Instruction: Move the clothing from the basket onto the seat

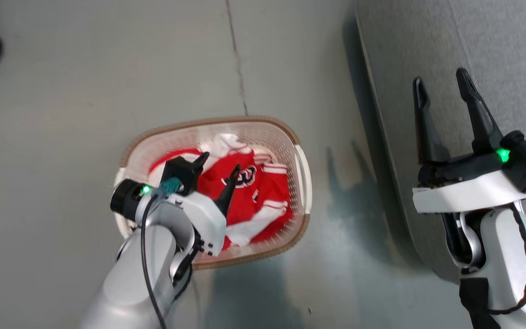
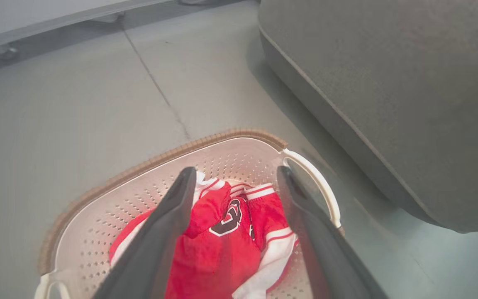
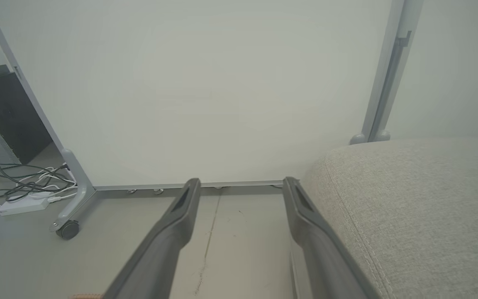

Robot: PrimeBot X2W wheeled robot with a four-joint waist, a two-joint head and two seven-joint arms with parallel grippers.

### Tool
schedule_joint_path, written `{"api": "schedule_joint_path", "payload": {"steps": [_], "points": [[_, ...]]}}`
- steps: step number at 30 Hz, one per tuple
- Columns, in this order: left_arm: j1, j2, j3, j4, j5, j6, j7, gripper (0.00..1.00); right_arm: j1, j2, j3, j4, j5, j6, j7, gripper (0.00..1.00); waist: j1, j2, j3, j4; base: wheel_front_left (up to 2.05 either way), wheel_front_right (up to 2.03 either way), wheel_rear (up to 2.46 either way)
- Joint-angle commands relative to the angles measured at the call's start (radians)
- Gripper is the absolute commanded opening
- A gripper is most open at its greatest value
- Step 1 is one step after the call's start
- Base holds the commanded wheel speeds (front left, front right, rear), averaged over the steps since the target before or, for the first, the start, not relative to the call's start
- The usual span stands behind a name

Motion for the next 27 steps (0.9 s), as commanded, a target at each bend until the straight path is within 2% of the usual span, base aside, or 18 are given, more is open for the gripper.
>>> {"api": "schedule_joint_path", "payload": {"steps": [1, 5, 9, 16, 25, 27], "points": [[-0.039, 0.005, -0.007, 0.031, -0.006, -0.006, 0.013, 1.00, -0.023, -0.004, 0.005, -0.006, 0.009, 0.002, -0.013, 1.00, 0.0000, 0.0000, 0.106, -0.071, 0.00, 0.00, 0.00], [-0.148, 0.005, -0.023, 0.179, -0.003, 0.000, 0.049, 1.00, -0.064, -0.004, 0.048, -0.028, 0.049, 0.002, -0.035, 1.00, 0.0000, 0.0000, 0.211, -0.135, 0.00, 0.00, 0.00], [-0.225, 0.032, -0.026, 0.295, 0.012, 0.006, 0.074, 1.00, -0.090, -0.003, 0.085, -0.053, 0.092, 0.002, -0.044, 1.00, 0.0000, 0.0000, 0.290, -0.188, 0.00, 0.00, 0.00], [-0.324, 0.081, -0.017, 0.440, 0.005, -0.002, 0.109, 1.00, -0.113, -0.003, 0.129, -0.109, 0.149, 0.002, -0.042, 1.00, 0.0000, 0.0000, 0.383, -0.260, 0.00, 0.00, 0.00], [-0.404, 0.134, -0.025, 0.574, 0.016, 0.021, 0.121, 1.00, -0.102, -0.003, 0.155, -0.165, 0.186, 0.002, -0.043, 1.00, 0.0000, 0.0000, 0.440, -0.310, 0.00, 0.00, 0.00], [-0.411, 0.139, -0.031, 0.587, 0.018, 0.022, 0.111, 0.06, -0.101, -0.003, 0.158, -0.169, 0.191, 0.002, -0.043, 1.00, 0.0000, 0.0000, 0.442, -0.313, 0.00, 0.00, 0.00]]}}
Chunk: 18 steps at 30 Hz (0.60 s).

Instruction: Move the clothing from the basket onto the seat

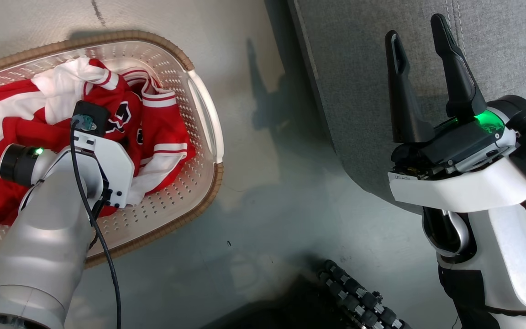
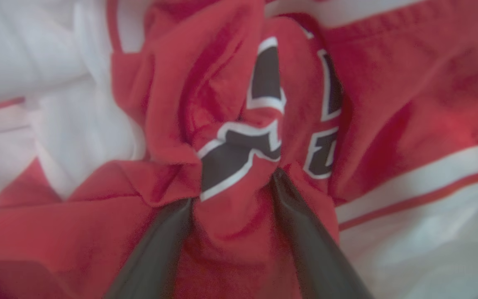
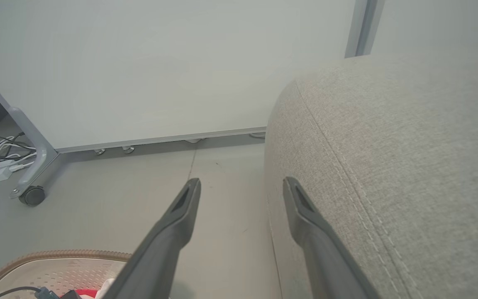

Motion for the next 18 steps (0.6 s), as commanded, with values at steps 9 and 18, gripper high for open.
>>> {"api": "schedule_joint_path", "payload": {"steps": [9, 18], "points": [[-0.020, -0.032, -0.040, 0.014, 0.010, -0.015, -0.122, 0.00, -0.011, -0.002, -0.008, 0.013, -0.004, 0.002, -0.003, 1.00, -0.0002, 0.0000, -0.037, 0.040, 0.00, 0.00, 0.00], [0.029, -0.070, -0.054, -0.030, -0.011, -0.034, -0.250, 0.00, 0.014, -0.003, -0.035, 0.039, -0.047, 0.002, -0.003, 1.00, -0.0002, 0.0000, -0.127, 0.104, 0.00, 0.00, 0.00]]}}
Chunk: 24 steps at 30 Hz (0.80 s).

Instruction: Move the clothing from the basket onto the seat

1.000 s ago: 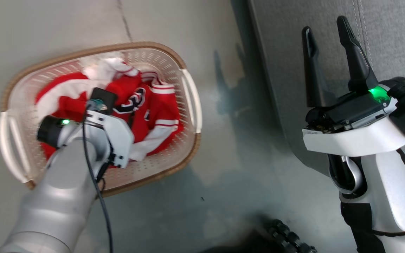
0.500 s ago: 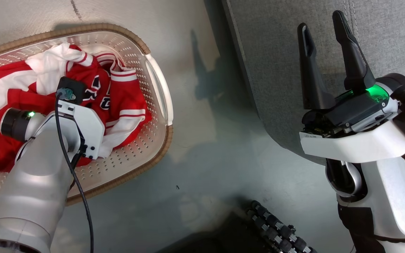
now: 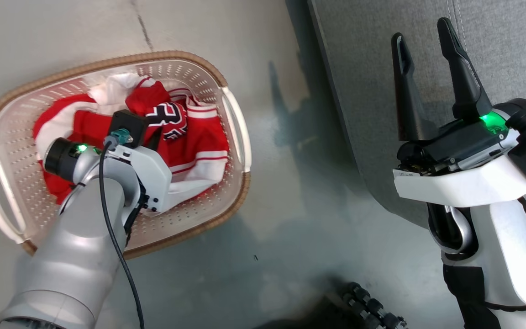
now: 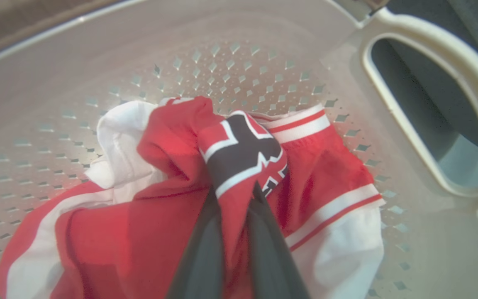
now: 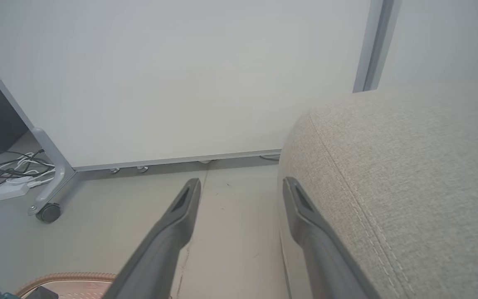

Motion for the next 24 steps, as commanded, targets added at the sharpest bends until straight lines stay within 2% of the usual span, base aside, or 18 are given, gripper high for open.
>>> {"api": "schedule_joint_path", "payload": {"steps": [1, 12, 24], "points": [[0.014, -0.002, -0.001, -0.019, -0.010, -0.007, -0.022, 0.00, 0.016, -0.004, -0.012, 0.007, -0.011, 0.002, -0.003, 1.00, -0.0001, 0.0000, -0.040, 0.032, 0.00, 0.00, 0.00], [0.102, 0.006, -0.006, -0.192, -0.029, -0.010, -0.070, 0.00, 0.059, -0.004, -0.059, 0.033, -0.064, 0.002, -0.003, 1.00, -0.0001, 0.0000, -0.150, 0.108, 0.00, 0.00, 0.00], [0.256, 0.066, 0.021, -0.598, -0.060, 0.027, -0.068, 0.00, 0.112, -0.004, -0.096, 0.040, -0.100, 0.002, -0.003, 1.00, -0.0001, 0.0000, -0.258, 0.180, 0.00, 0.00, 0.00]]}}
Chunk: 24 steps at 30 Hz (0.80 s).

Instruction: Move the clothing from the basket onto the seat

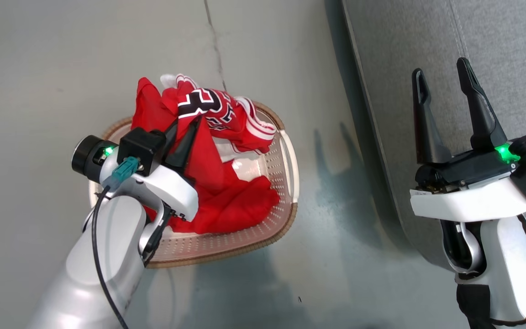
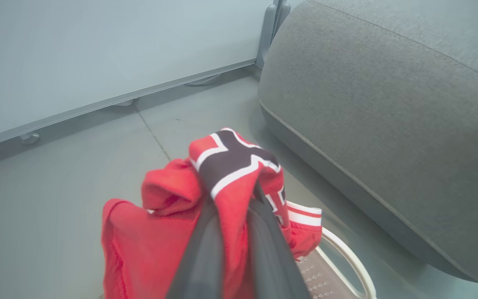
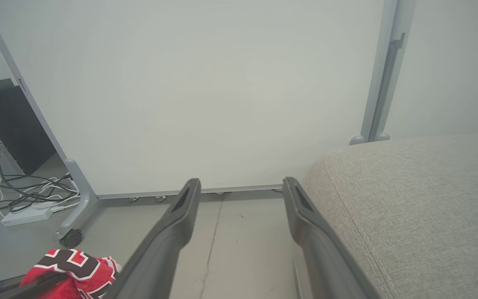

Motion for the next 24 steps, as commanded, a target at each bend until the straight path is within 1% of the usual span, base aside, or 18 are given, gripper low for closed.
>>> {"api": "schedule_joint_path", "payload": {"steps": [1, 9, 13, 19, 24], "points": [[0.019, 0.008, 0.007, -0.039, -0.010, 0.007, 0.003, 0.00, 0.013, -0.005, -0.006, 0.004, -0.007, 0.002, -0.003, 1.00, -0.0001, 0.0000, -0.028, 0.018, 0.00, 0.00, 0.00], [0.117, 0.041, 0.021, -0.327, -0.036, 0.051, 0.050, 0.00, 0.045, -0.005, -0.025, 0.018, -0.017, 0.002, 0.001, 1.00, -0.0001, 0.0000, -0.110, 0.049, 0.00, 0.00, 0.00], [0.158, 0.049, 0.032, -0.441, -0.054, 0.069, 0.057, 0.00, 0.069, -0.005, -0.031, 0.031, -0.022, 0.002, 0.012, 1.00, -0.0001, 0.0000, -0.164, 0.063, 0.00, 0.00, 0.00], [0.201, 0.047, 0.054, -0.552, -0.084, 0.097, 0.065, 0.00, 0.116, -0.005, -0.045, 0.044, -0.038, 0.002, 0.037, 1.00, -0.0001, 0.0000, -0.243, 0.084, 0.00, 0.00, 0.00], [0.221, 0.045, 0.067, -0.595, -0.098, 0.117, 0.061, 0.00, 0.161, -0.005, -0.044, 0.054, -0.046, 0.002, 0.061, 1.00, -0.0001, 0.0000, -0.309, 0.102, 0.00, 0.00, 0.00]]}}
